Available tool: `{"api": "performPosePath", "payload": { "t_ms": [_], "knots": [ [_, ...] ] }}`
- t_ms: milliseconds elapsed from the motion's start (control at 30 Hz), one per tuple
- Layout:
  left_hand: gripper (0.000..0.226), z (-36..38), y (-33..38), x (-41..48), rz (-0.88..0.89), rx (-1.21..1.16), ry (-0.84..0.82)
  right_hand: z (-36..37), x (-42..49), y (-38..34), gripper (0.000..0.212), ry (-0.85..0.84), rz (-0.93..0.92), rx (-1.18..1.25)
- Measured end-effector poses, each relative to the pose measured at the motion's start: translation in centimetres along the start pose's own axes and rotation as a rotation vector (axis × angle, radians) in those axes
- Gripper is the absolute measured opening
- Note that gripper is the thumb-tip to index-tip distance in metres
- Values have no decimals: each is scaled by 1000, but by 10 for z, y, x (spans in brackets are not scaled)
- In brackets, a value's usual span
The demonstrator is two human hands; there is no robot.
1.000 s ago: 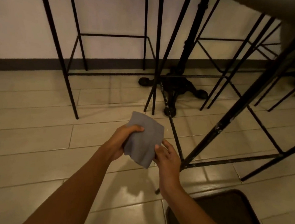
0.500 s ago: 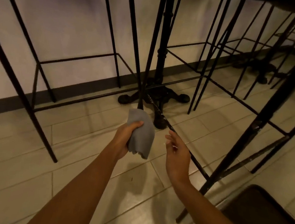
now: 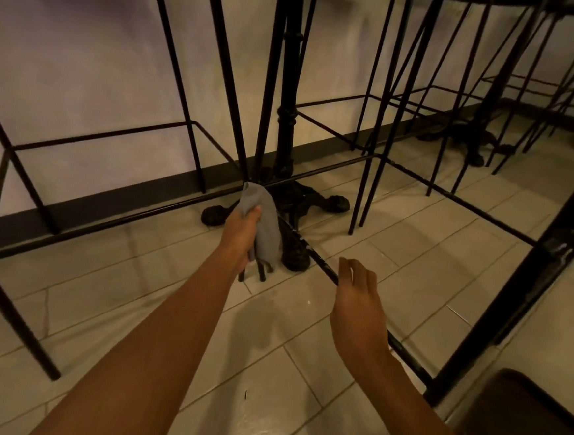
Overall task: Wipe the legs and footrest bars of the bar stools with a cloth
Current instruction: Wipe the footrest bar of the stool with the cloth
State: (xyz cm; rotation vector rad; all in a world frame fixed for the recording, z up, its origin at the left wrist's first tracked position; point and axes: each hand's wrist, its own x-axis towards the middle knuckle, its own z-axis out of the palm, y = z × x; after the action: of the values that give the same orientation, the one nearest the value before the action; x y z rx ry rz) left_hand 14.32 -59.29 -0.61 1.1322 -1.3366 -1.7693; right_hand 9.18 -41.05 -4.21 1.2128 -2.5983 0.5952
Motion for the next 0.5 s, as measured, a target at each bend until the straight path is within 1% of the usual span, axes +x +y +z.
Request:
{"api": "performPosePath", "payload": {
  "t_ms": [33,67,100,200,233,367,433,500],
  "knots": [
    [36,2,1,7,-4,39,24,2,0,1,62,-53,33,-40],
    [39,4,1,14,-7,81,48,2,-1,1,55,-85,61,-28],
    [40,7,1,20,-5,121,71,3,-1,3,49,-73,67,-46],
    [39,11,5,34,-7,185,142,7,-2,6,43,-122,74,-16],
    [38,11,5,38,13,200,165,6,-1,4,44,-107,81,-5],
    [37,11,2,48,209,256,221,14,1,5,50,35,71,10],
    [38,13,2,53,217,303,244,17,1,7,53,87,44,-6],
    [40,16,2,58,185,359,228,18,2,9,53,102,31,21]
  ]
}}
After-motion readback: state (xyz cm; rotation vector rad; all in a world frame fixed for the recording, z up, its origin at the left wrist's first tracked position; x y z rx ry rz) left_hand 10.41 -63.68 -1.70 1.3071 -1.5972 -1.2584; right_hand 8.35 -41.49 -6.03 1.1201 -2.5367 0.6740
